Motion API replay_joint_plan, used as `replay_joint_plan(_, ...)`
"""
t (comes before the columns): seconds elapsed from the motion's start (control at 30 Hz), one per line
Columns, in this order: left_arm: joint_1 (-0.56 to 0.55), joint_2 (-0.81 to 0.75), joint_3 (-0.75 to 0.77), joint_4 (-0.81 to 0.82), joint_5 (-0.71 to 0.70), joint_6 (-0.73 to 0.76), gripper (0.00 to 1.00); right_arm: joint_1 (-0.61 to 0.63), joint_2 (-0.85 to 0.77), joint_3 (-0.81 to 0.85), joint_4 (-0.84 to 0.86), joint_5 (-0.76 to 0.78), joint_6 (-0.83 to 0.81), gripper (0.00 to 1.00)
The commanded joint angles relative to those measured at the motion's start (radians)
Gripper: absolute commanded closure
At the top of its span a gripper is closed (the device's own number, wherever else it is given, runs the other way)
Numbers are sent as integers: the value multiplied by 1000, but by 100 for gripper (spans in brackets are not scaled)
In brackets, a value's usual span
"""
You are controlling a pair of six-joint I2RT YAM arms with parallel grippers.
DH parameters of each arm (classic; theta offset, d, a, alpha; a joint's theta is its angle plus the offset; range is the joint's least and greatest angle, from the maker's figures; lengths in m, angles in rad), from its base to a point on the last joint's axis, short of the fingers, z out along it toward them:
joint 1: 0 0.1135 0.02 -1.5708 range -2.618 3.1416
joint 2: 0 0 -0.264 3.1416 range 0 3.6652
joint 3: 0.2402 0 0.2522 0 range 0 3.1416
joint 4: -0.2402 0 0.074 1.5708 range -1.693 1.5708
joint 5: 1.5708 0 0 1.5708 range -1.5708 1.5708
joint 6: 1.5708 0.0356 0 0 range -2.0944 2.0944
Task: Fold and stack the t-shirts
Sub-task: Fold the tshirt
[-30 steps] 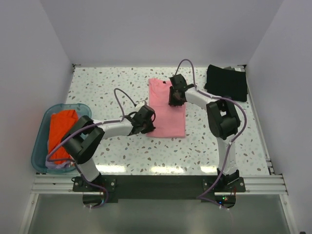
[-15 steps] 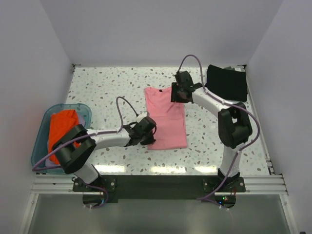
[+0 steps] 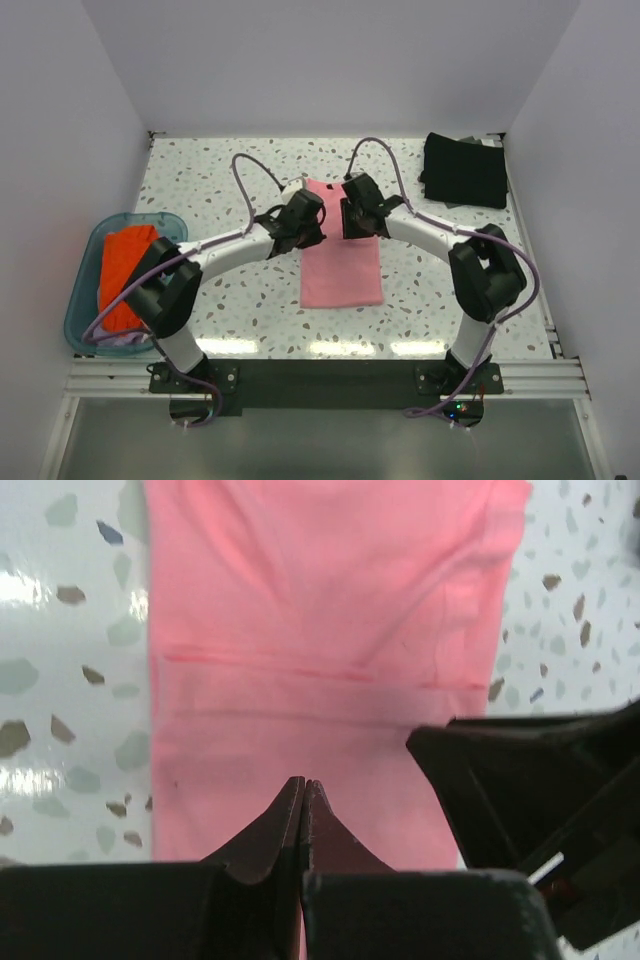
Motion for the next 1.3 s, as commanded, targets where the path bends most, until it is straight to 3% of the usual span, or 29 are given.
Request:
replay_joint_plan(0.0,50,108,49,57,-22,55,100,-10,62,5,57,52,2,66)
replay_joint_plan(0.3,103,220,-17,75,-16,30,100,-36,61,-114,100,64,71,67)
replay_joint_plan(0.73,118,89,-151,58,18,16,100,-35,-132,-297,150,-60,133,66)
replay_joint_plan(1.0,119,59,-162,64,25,39,100,-68,-158,-271,126,-74,127,61)
replay_joint_plan(1.27,148,42,-109,74,56,116,98,-116,-56,-202,86,-59,105,65)
